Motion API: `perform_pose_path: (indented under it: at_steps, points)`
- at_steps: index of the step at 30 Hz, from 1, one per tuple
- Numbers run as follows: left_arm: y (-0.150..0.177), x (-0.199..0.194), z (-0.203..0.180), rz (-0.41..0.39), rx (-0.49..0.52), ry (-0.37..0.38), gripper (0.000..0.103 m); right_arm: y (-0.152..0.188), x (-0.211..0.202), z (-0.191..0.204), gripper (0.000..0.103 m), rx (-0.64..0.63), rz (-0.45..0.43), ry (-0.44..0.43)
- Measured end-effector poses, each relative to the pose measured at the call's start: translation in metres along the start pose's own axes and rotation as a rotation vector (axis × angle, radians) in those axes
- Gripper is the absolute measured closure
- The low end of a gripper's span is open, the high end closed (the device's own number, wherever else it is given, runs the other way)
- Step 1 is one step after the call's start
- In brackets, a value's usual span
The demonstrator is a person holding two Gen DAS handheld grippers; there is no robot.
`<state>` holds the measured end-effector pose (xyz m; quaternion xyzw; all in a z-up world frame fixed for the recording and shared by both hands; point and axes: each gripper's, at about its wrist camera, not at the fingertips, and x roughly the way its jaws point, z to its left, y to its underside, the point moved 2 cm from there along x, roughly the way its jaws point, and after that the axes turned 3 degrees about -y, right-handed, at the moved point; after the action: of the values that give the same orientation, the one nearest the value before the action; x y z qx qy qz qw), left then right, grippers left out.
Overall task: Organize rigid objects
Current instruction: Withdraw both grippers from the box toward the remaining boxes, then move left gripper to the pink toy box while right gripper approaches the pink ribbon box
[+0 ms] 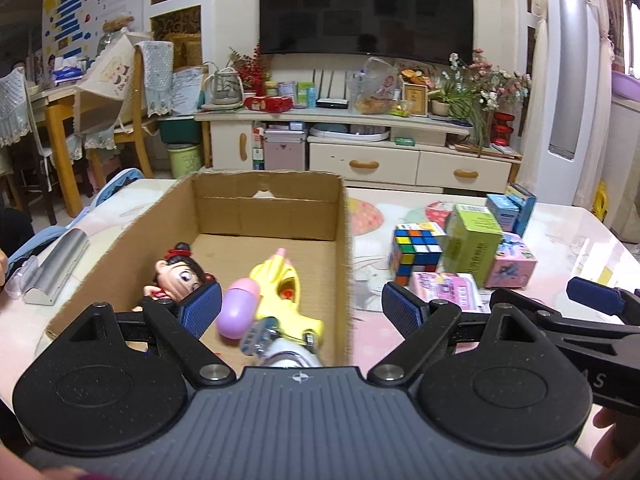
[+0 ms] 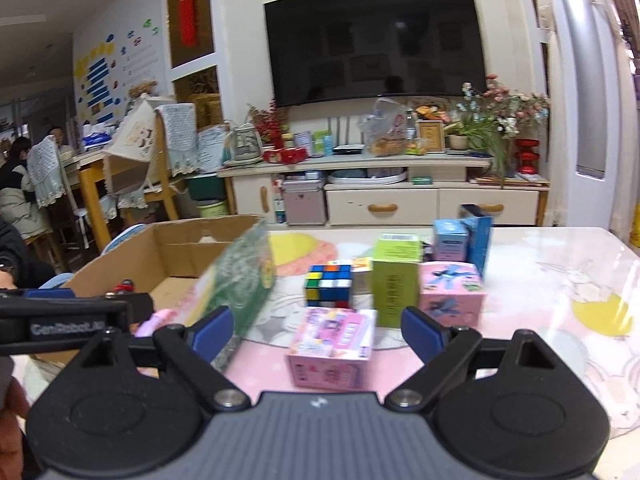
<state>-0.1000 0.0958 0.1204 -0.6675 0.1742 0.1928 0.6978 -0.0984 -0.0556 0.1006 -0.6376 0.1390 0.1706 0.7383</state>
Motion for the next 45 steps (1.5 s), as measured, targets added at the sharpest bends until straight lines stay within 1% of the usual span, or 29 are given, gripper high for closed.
perform_pose_path:
  at_steps: [11,17,22,27,30,36,39,45]
  points:
    - [0.006,0.000,-0.023,-0.001,0.064,0.041,0.000,0.013,-0.007,-0.047,0.012,0.022,0.009,0.083]
    - [0.009,0.001,-0.044,-0.015,0.109,0.072,0.000,0.020,-0.003,-0.070,0.012,0.016,0.028,0.128]
    - [0.015,0.011,-0.064,-0.014,0.147,0.112,0.000,0.023,0.005,-0.094,0.012,0.046,0.056,0.154]
    - [0.023,0.033,-0.082,0.004,0.169,0.126,0.000,0.023,0.023,-0.113,0.011,0.065,0.090,0.171]
    - [0.027,0.049,-0.091,0.014,0.179,0.127,0.000,0.022,0.037,-0.121,0.011,0.077,0.106,0.164]
    - [0.027,0.081,-0.102,0.032,0.174,0.102,0.000,0.018,0.066,-0.135,0.010,0.092,0.124,0.139]
    - [0.032,0.092,-0.107,0.046,0.168,0.102,0.000,0.015,0.078,-0.140,0.010,0.123,0.139,0.110]
    - [0.037,0.110,-0.112,0.075,0.158,0.093,0.000,0.010,0.098,-0.138,0.010,0.080,0.144,0.093]
